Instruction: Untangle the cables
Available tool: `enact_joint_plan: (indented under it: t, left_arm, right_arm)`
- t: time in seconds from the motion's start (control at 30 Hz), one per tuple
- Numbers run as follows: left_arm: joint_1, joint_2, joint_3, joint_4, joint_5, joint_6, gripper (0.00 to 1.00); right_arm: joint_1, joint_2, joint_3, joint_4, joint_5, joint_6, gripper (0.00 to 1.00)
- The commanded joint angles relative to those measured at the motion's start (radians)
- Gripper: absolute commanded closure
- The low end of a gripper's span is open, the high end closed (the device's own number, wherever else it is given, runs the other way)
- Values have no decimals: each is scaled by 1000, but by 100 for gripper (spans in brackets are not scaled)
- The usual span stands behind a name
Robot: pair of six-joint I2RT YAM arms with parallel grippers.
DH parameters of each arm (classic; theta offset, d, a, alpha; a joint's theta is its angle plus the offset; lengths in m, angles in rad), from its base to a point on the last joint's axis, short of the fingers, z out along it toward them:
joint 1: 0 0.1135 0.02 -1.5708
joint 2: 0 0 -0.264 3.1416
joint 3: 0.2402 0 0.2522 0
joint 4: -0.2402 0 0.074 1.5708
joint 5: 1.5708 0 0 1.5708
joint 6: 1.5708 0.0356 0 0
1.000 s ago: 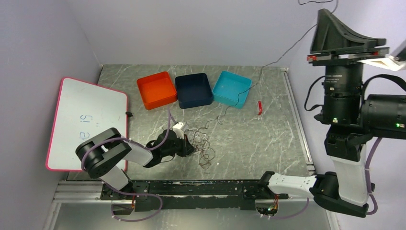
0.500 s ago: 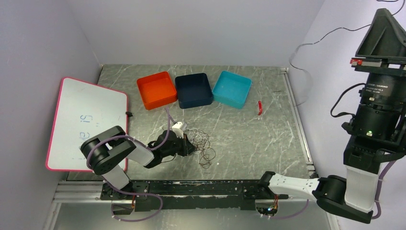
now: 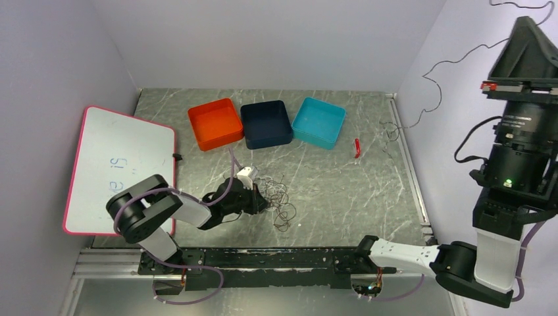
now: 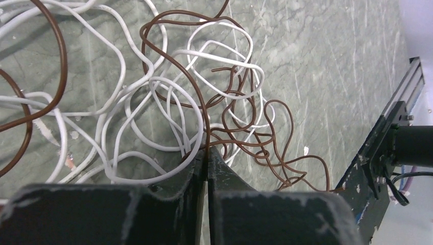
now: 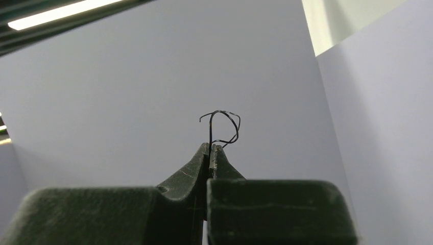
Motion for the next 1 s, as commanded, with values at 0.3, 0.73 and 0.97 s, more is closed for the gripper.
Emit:
enact_joint_plan:
  t: [0.3, 0.73, 0.97]
  left_arm:
    - [-15, -225, 58, -386, -114, 148, 69]
    - [-15, -394, 135, -599, -224, 146, 41]
    - [-15, -513, 194, -729, -293, 164, 16]
  right_arm:
    - [-1, 199, -14, -349, 131, 155, 100]
    - [-186, 432, 106, -628, -3, 325, 100]
    - [-459, 473, 42, -648, -304, 488, 100]
